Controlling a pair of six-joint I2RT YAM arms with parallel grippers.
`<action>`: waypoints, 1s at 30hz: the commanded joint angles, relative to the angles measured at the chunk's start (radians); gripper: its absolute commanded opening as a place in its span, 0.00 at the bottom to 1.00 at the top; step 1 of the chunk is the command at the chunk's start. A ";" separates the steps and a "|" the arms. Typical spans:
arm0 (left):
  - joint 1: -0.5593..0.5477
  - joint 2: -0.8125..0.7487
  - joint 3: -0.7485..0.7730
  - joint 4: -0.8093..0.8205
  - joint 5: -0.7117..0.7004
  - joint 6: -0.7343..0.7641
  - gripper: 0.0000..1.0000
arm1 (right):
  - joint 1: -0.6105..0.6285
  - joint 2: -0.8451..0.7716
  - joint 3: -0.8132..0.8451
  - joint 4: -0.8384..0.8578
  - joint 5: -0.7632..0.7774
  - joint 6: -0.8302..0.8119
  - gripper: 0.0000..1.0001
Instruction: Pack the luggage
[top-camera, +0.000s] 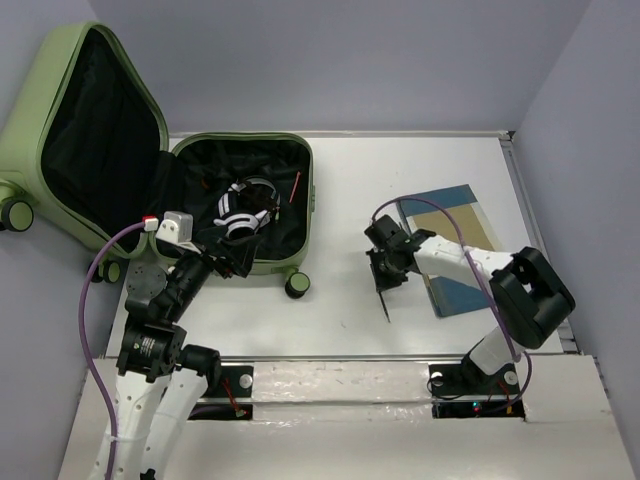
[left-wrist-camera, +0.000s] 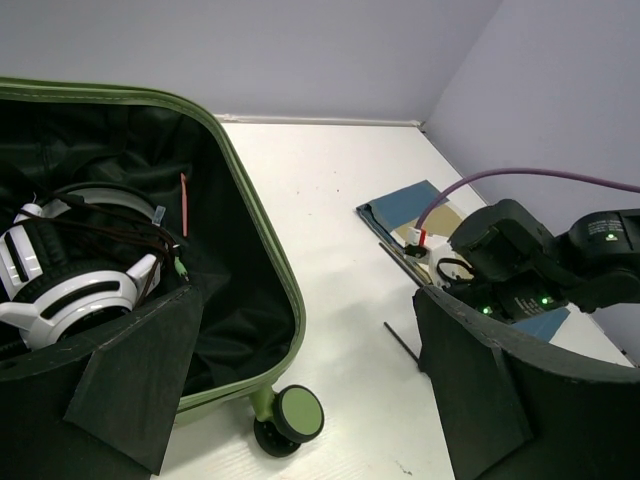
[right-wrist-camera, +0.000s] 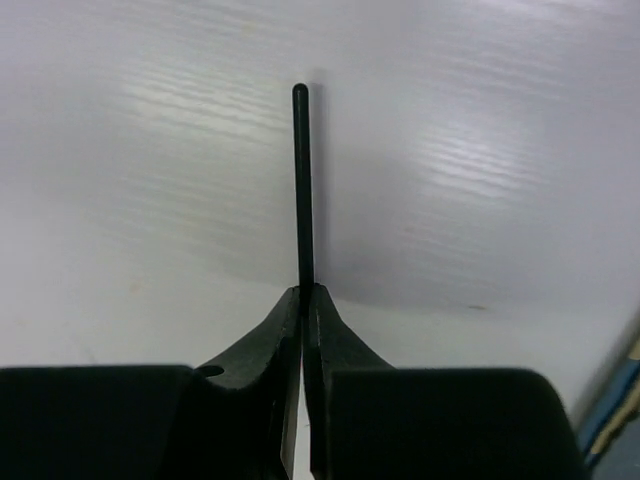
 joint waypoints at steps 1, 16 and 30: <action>-0.004 -0.003 0.045 0.028 0.006 0.010 0.99 | 0.037 -0.132 0.066 0.088 -0.136 0.018 0.07; 0.008 0.002 0.041 0.023 0.007 0.010 0.99 | -0.018 0.317 0.950 0.228 -0.405 0.179 0.75; -0.016 0.002 0.044 0.029 0.009 0.010 0.99 | -0.300 -0.015 0.163 0.096 0.067 -0.050 0.28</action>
